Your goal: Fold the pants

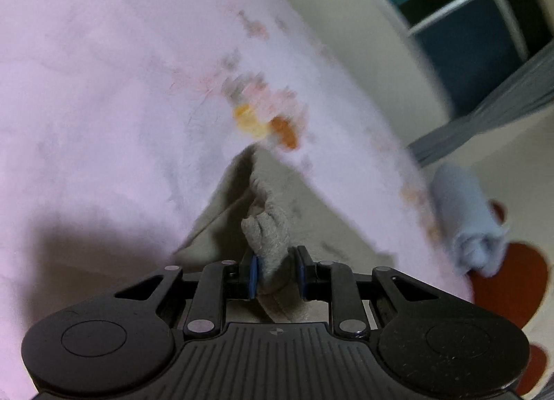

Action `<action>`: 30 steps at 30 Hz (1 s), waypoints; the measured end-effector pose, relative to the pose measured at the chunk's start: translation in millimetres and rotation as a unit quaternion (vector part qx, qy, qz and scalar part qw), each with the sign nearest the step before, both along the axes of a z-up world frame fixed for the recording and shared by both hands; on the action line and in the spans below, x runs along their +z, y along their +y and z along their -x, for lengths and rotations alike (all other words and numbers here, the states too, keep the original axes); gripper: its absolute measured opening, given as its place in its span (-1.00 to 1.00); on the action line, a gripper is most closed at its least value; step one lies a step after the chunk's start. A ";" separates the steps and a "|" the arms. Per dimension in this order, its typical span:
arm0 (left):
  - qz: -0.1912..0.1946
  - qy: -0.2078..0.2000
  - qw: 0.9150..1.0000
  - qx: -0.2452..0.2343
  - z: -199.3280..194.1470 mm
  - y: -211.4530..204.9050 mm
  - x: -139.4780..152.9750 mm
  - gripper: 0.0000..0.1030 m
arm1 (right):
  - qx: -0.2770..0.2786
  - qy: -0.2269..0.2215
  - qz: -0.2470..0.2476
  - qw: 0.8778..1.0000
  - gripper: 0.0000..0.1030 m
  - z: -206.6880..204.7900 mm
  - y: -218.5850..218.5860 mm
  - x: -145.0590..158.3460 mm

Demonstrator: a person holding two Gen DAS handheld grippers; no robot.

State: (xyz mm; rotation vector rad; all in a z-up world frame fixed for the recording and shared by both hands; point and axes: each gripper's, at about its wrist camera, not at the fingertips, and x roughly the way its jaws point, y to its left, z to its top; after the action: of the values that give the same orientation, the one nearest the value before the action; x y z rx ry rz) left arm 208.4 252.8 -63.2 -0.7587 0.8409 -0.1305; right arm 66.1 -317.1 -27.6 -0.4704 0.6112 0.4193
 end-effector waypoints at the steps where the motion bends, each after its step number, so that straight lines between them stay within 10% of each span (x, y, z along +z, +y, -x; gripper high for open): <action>1: -0.005 0.019 1.000 -0.001 -3.3 0.5 -9.6 -0.57 | 0.004 0.012 0.001 1.000 -1.00 -1.4 -1.5 -4.4; 16: 0.028 0.032 0.999 0.014 -3.2 7.7 -25.2 -0.56 | -0.016 -0.005 0.105 0.994 -0.83 2.5 1.3 -37.3; 24: 0.043 0.035 0.998 0.023 -0.6 9.6 -27.9 -0.56 | 0.030 -0.096 0.209 0.973 -0.60 10.0 30.3 -65.0; 30: 0.007 0.034 0.999 0.012 -4.4 2.0 -20.4 -0.56 | 0.036 -0.078 0.192 0.978 -0.96 2.1 26.7 -62.4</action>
State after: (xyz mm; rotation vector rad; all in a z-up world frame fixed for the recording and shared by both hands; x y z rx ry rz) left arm 212.7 254.9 -83.6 -0.7904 0.8964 -0.0899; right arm 64.0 -290.4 -90.1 -0.8895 0.5235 0.3276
